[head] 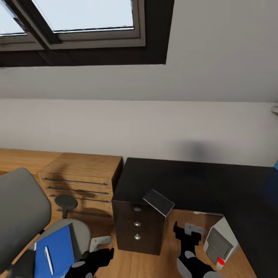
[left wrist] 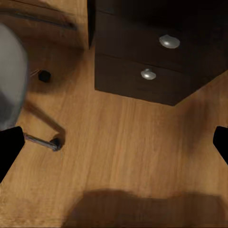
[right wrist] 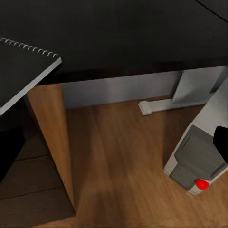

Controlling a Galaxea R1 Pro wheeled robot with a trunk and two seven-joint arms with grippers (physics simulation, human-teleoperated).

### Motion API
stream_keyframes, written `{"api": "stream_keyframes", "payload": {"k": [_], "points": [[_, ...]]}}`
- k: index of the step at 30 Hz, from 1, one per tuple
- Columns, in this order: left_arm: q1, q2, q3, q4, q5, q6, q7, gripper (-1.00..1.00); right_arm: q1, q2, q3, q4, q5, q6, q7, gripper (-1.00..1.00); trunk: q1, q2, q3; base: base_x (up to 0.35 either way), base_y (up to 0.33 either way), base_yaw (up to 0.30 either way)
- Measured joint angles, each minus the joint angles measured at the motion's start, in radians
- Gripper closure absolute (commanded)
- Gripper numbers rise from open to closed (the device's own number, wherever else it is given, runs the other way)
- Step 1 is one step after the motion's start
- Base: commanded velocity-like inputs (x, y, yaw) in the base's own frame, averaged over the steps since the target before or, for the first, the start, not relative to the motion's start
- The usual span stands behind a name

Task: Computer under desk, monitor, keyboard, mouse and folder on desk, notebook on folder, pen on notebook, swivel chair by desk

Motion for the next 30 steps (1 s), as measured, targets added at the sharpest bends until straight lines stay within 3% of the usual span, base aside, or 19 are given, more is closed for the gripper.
{"api": "stream_keyframes", "payload": {"k": [2, 5, 6, 9, 13, 14, 21, 30], "points": [[0.0, 0.001, 0.001, 0.07, 0.0, -0.043, 0.0, -1.0, 0.0, 0.007, -0.001, 0.006, 0.0, -0.003, 0.0, -1.0, 0.0, 0.0, 0.0, -0.224, 0.0, 0.279], [0.0, 0.003, 0.003, 0.26, 0.002, -0.227, -0.003, -1.0, 0.001, 0.015, -0.004, 0.064, -0.002, -0.01, 0.004, -1.0, 0.0, 0.0, 0.0, -0.086, 0.0, 0.279], [0.0, 0.003, 0.004, 0.333, 0.004, -0.317, -0.005, -1.0, 0.001, 0.016, -0.003, 0.083, -0.002, -0.013, 0.006, -1.0, 0.0, 0.0, 0.0, -0.049, 0.0, 0.279], [0.0, 0.004, 0.004, 0.44, 0.005, -0.45, -0.007, -1.0, 0.001, 0.017, -0.004, 0.136, -0.002, -0.031, 0.013, -1.0, -0.001, 0.0, 0.0, -0.032, 0.0, 0.279], [0.0, 0.004, 0.004, 0.543, 0.001, -0.579, -0.008, -1.0, 0.002, 0.016, -0.004, 0.187, -0.004, -0.079, 0.028, -1.0, -0.001, 0.0, 0.0, -0.013, 0.0, 0.278], [0.001, 0.0, 0.006, 0.654, 0.001, -0.659, -0.009, -1.0, 0.017, 0.013, -0.009, 0.214, -0.007, -0.139, 0.039, -1.0, -0.001, 0.0, 0.0, -0.003, 0.0, 0.253], [0.0, -0.012, -0.005, 0.797, -0.002, -0.724, -0.01, -1.0, 0.034, 0.013, -0.005, 0.223, -0.002, -0.158, 0.045, -1.0, -0.001, 0.0, 0.0, -0.001, 0.0, 0.123], [0.0, -0.019, -0.017, 0.843, 0.001, -0.828, -0.01, -1.0, 0.055, 0.011, -0.004, 0.225, -0.001, -0.159, 0.123, -1.0, -0.001, 0.0, 0.0, 0.0, 0.0, 0.021]]}}
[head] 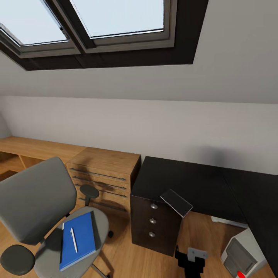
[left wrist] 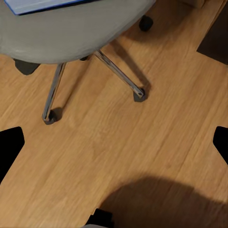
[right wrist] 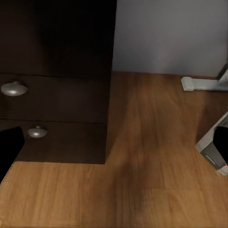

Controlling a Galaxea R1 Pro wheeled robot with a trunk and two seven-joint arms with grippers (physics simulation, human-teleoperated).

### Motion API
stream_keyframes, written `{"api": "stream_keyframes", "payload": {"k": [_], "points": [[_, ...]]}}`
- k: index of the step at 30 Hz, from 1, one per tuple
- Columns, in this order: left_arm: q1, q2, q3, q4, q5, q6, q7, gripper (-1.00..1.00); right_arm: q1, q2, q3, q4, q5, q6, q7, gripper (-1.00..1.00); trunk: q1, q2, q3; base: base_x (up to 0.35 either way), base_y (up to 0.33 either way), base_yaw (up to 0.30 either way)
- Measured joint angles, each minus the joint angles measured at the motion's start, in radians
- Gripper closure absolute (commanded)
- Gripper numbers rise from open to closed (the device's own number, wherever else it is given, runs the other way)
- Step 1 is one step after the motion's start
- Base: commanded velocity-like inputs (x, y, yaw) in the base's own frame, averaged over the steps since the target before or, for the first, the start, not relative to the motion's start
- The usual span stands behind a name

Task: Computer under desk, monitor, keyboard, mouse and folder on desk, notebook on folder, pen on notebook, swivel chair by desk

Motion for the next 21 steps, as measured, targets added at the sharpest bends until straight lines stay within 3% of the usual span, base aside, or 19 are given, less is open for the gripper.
{"api": "stream_keyframes", "payload": {"k": [6, 21], "points": [[0.0, -0.001, -0.002, 0.019, 0.0, -0.012, 0.0, -1.0, 0.003, -0.004, 0.0, 0.0, 0.0, -0.003, 0.039, -1.0, 0.0, 0.0, 0.0, 0.0, 0.0, 0.003], [0.0, -0.002, -0.002, 0.027, 0.0, -0.014, 0.0, -1.0, 0.007, -0.004, 0.0, -0.001, -0.002, -0.008, 0.049, -1.0, 0.0, 0.0, 0.0, 0.0, 0.0, 0.0]]}}
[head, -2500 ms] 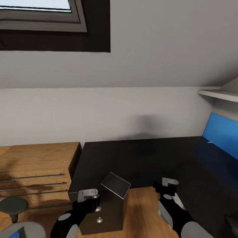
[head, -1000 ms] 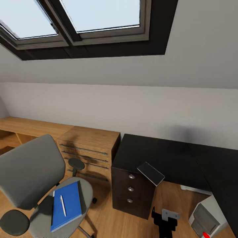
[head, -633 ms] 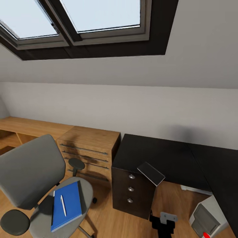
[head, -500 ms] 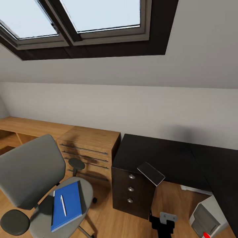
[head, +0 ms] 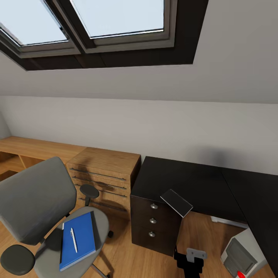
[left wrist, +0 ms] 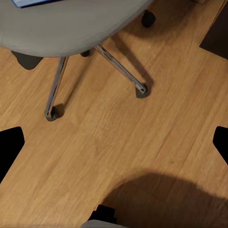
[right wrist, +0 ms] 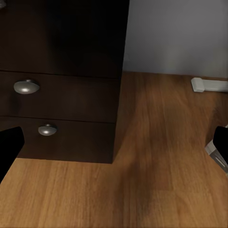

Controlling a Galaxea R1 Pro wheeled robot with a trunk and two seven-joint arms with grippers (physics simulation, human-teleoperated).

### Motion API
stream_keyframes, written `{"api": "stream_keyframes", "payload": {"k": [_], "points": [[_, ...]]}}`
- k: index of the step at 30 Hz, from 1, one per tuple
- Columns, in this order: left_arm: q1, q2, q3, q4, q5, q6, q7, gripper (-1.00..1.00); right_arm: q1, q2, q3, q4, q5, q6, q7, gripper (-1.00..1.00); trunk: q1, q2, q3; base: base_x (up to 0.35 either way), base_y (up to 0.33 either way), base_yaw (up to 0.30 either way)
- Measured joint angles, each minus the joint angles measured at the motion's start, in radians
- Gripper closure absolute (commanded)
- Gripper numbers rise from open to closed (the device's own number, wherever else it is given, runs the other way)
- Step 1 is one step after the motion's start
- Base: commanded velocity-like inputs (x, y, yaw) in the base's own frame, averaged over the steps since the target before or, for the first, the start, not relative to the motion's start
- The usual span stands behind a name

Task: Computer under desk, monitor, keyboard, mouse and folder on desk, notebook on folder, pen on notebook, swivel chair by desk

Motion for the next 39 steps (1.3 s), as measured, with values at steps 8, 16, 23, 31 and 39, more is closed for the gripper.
{"api": "stream_keyframes", "payload": {"k": [8, 16, 23, 31, 39], "points": [[0.0, 0.0, -0.001, 0.002, 0.002, 0.001, 0.0, -1.0, 0.0, 0.006, 0.0, 0.001, -0.007, 0.002, 0.001, -1.0, 0.0, 0.0, 0.0, -0.08, 0.072, 0.115], [0.0, 0.001, 0.0, 0.002, 0.002, 0.002, 0.0, -1.0, 0.0, 0.006, 0.0, 0.001, -0.007, 0.004, 0.001, -1.0, 0.0, 0.0, -0.001, -0.245, 0.22, 0.244], [0.0, 0.001, 0.0, 0.002, 0.003, 0.003, 0.0, -1.0, 0.0, 0.007, 0.0, 0.001, -0.007, 0.008, 0.001, -1.0, 0.001, 0.0, -0.006, -0.27, 0.201, 0.226], [0.0, 0.001, 0.0, 0.003, 0.003, 0.003, 0.0, -1.0, 0.0, 0.007, 0.001, 0.001, -0.007, 0.009, 0.0, -1.0, 0.001, 0.0, -0.015, -0.286, 0.116, 0.187], [0.0, 0.002, 0.001, 0.003, 0.003, 0.0, 0.002, -1.0, 0.0, 0.008, 0.001, 0.002, -0.007, 0.01, 0.0, -1.0, 0.0, 0.0, -0.024, -0.093, 0.021, 0.178]]}}
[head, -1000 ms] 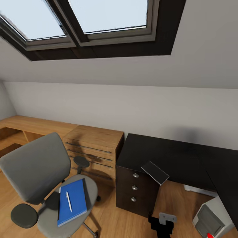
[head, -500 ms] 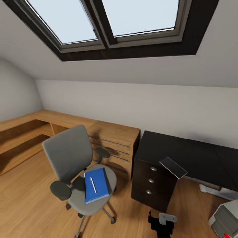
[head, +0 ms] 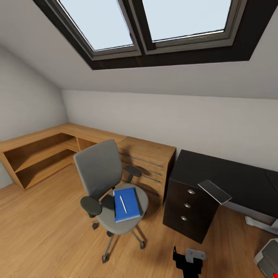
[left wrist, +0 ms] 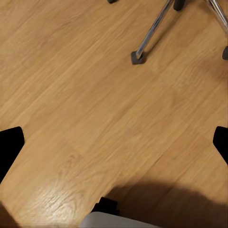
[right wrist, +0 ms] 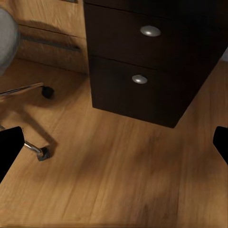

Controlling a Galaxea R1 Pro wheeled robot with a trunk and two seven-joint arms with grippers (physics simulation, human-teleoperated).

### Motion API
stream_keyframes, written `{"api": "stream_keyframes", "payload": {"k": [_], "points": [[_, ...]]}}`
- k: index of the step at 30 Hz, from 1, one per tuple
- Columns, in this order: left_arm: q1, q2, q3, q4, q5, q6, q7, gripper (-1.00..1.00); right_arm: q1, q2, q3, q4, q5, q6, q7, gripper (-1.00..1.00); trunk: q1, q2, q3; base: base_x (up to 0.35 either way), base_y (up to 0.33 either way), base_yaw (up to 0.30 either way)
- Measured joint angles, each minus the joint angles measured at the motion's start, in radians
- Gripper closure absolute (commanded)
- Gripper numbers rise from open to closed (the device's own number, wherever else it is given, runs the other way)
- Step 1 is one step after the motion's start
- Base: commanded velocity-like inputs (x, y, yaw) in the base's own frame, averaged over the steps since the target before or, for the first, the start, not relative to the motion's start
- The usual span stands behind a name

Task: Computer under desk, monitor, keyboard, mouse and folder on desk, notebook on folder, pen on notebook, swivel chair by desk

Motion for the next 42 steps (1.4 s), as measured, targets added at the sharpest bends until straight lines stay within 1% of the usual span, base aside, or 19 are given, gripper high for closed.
{"api": "stream_keyframes", "payload": {"k": [23, 30, 31, 32, 35, 38, 42], "points": [[0.0, 0.0, 0.003, 0.0, 0.002, 0.002, 0.008, -1.0, 0.001, 0.003, 0.0, 0.001, 0.0, 0.0, 0.0, -1.0, 0.0, 0.0, -0.027, -0.005, 0.001, 0.185], [0.0, 0.005, 0.006, -0.002, 0.012, 0.006, 0.009, -1.0, 0.0, 0.003, 0.0, 0.001, 0.0, -0.001, 0.0, -1.0, 0.0, 0.0, -0.029, 0.0, 0.0, 0.261], [0.0, 0.006, 0.008, -0.002, 0.021, 0.006, 0.009, -1.0, 0.0, 0.003, 0.0, 0.001, 0.0, -0.001, 0.0, -1.0, 0.0, 0.0, -0.029, 0.0, 0.0, 0.272], [0.001, 0.008, 0.025, -0.002, 0.061, 0.006, 0.009, -1.0, 0.001, 0.003, 0.0, 0.0, 0.0, -0.002, 0.0, -1.0, 0.0, 0.0, -0.029, 0.0, 0.0, 0.264], [0.001, 0.008, 0.037, -0.003, 0.098, 0.007, 0.005, -1.0, 0.001, 0.003, -0.001, 0.0, 0.0, -0.003, 0.0, -1.0, 0.0, 0.0, -0.029, 0.0, 0.0, 0.201], [0.001, 0.009, 0.045, -0.003, 0.125, 0.007, 0.002, -1.0, 0.001, 0.002, -0.001, 0.0, 0.0, -0.004, 0.0, -1.0, 0.0, 0.0, -0.029, 0.0, 0.0, 0.093], [0.001, 0.016, 0.049, -0.005, 0.138, 0.004, 0.0, -1.0, 0.001, 0.002, -0.001, 0.0, 0.0, -0.005, 0.0, -1.0, 0.0, 0.0, -0.029, 0.0, 0.0, 0.039]]}}
